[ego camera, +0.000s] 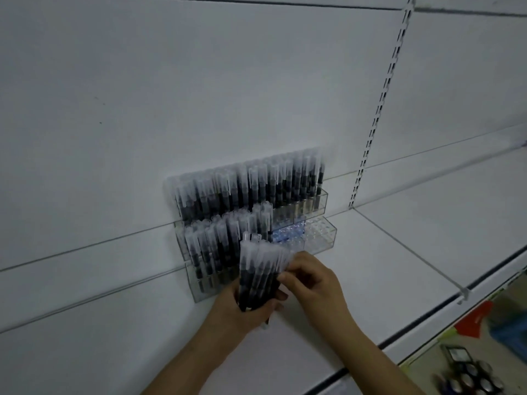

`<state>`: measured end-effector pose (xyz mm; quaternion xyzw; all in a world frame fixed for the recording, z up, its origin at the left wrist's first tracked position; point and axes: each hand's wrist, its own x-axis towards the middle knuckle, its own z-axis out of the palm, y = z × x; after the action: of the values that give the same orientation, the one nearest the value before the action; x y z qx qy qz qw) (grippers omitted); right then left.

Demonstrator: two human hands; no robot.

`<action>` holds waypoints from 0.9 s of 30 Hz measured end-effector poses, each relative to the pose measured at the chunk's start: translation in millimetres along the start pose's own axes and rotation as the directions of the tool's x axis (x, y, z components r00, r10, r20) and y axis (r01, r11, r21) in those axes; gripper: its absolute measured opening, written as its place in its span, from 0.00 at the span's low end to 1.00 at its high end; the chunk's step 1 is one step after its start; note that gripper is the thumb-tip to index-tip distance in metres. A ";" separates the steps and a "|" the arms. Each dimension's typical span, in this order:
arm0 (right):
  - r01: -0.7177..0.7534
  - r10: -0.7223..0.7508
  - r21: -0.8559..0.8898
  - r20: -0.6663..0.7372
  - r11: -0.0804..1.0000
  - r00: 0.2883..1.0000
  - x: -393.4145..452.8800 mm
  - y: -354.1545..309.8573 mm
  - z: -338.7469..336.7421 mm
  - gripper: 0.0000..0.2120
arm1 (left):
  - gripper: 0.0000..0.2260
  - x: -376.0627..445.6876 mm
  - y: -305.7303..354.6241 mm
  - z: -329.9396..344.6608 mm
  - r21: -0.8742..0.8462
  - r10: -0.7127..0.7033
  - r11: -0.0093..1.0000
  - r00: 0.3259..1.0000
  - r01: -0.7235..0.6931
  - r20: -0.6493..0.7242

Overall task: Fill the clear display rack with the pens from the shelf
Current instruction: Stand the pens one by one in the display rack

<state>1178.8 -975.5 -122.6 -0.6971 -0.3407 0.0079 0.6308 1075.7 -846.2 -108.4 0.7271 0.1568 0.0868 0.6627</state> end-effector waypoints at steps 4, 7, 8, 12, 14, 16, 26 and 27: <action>0.037 -0.034 0.024 -0.082 0.999 0.996 8.4 -11.0 -7.3 0.15 | 0.05 1.0 -2.8 -1.3 -0.057 -0.012 0.998 1.000 0.010 -0.026; 0.088 -0.086 0.009 -0.135 0.996 0.987 20.6 -27.8 -17.2 0.12 | 0.04 4.3 -5.5 -4.8 -0.128 -0.034 0.991 0.998 0.027 -0.048; 0.089 -0.083 0.023 -0.179 0.996 0.980 24.7 -33.7 -20.0 0.11 | 0.06 5.5 -6.9 -6.1 -0.158 -0.047 0.987 0.997 0.037 -0.058; 0.055 -0.014 0.094 -0.391 0.994 0.920 50.7 -47.4 -34.8 0.07 | 0.07 8.1 -9.1 -8.1 -0.229 -0.054 0.973 0.996 0.038 -0.067; 0.023 -0.030 -0.025 -0.331 0.999 0.943 62.6 -47.8 -37.1 0.06 | 0.06 7.2 -9.8 -7.5 -0.243 -0.053 0.969 0.996 0.035 -0.069; 0.015 -0.055 -0.171 -0.229 0.985 0.972 67.7 -44.4 -34.0 0.04 | 0.07 6.3 -10.3 -8.2 -0.261 -0.061 0.965 0.995 0.039 -0.077; 0.162 -0.069 -0.592 0.177 0.790 0.982 83.3 -41.4 -17.9 0.11 | 0.04 5.9 -11.6 -8.9 -0.237 -0.048 0.971 0.996 0.030 -0.072; 0.172 -0.033 -0.626 0.227 0.760 0.973 84.3 -39.7 -15.5 0.12 | 0.04 5.6 -12.1 -9.3 -0.231 -0.045 0.973 0.997 0.028 -0.068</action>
<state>1231.8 -949.3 -49.1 -0.8463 -0.4226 -0.0729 0.3160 1076.5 -834.7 -119.8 0.6390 0.1834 0.1186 0.7376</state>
